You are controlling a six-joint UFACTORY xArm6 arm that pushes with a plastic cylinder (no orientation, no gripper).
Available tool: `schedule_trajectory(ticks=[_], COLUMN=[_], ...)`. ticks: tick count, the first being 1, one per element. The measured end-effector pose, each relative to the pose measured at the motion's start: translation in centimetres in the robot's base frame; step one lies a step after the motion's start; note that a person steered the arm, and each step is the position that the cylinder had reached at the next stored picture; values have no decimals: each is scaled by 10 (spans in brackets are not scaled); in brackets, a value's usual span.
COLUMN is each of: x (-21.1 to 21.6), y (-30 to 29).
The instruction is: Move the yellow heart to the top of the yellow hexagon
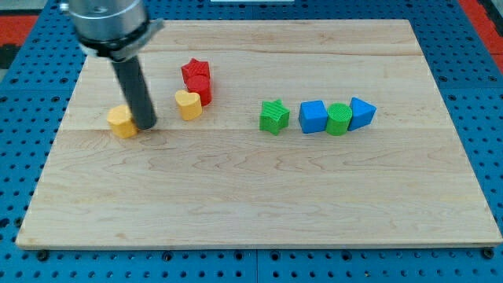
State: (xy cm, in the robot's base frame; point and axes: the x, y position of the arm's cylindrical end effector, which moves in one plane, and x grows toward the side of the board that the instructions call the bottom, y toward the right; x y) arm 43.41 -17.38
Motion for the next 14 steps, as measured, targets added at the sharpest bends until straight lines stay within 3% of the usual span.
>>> schedule_trajectory(ticks=[1,2,4,5,8,10,11,12,14], x=[0,8,6,-23,-28,-41,-68,-88,-63], y=[-10,32,171,174,17,53,49,8,-42])
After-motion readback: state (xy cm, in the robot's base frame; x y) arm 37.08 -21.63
